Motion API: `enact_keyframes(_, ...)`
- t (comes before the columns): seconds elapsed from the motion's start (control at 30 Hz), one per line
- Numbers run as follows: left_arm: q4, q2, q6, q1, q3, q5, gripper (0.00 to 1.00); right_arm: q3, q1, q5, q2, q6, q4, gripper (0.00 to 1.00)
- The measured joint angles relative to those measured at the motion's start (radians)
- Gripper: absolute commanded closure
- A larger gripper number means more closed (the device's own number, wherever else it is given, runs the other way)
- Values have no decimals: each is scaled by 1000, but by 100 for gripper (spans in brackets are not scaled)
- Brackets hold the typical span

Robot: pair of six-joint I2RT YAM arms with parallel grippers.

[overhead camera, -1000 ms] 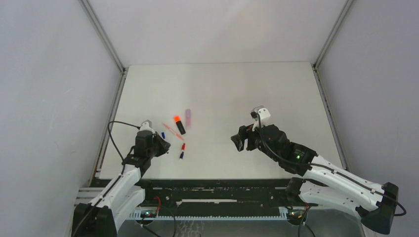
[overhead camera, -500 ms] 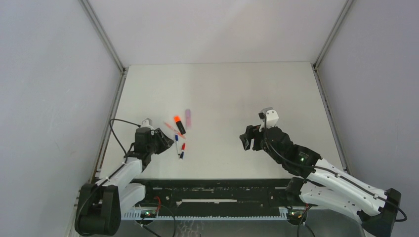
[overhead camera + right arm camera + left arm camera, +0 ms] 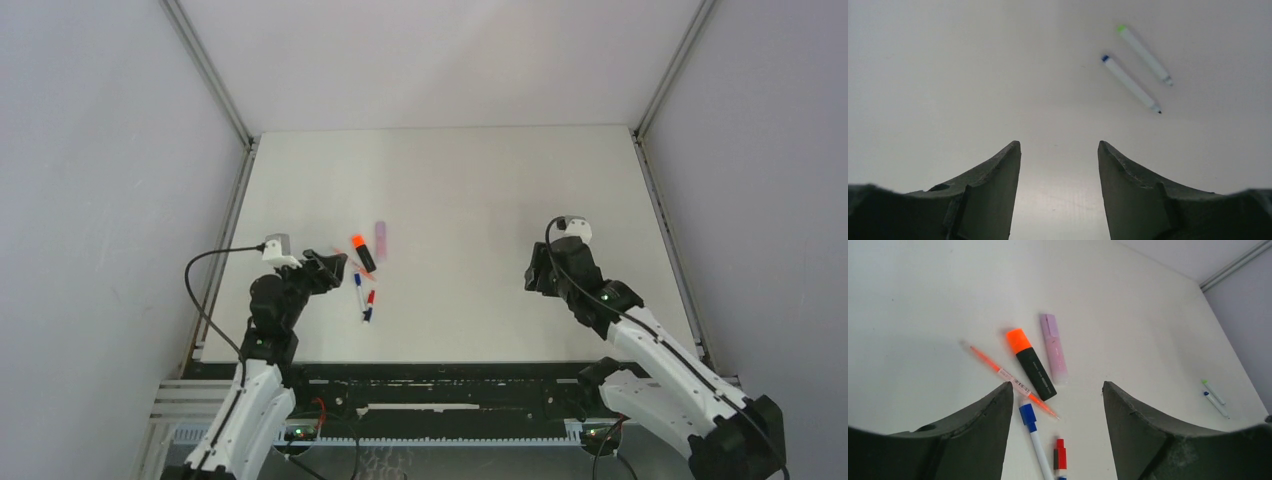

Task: Insert the pens into the pen caps
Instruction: Place the pen at the center of the board, then pick up the pen from the center of the board.

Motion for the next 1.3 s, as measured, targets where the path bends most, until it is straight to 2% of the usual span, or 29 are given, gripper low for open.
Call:
enact_keyframes(0.27, 4, -237, 35, 0, -71, 1, 28, -37, -259, -111, 161, -6, 31, 49)
enact_keyframes(0.4, 1, -272, 35, 0, -71, 2, 28, -37, -369, -164, 206, -13, 82, 49)
enact_keyframes(0.6, -25, -271, 35, -6, -71, 2, 28, 5, -472, -208, 327, -30, 97, 52)
enact_keyframes(1.0, -41, -272, 37, -29, -71, -8, 28, 206, -496, -215, 599, -145, 63, 50)
enact_keyframes(1.3, -41, -272, 37, -34, -71, -22, 28, 290, -496, -221, 730, -217, 3, 56)
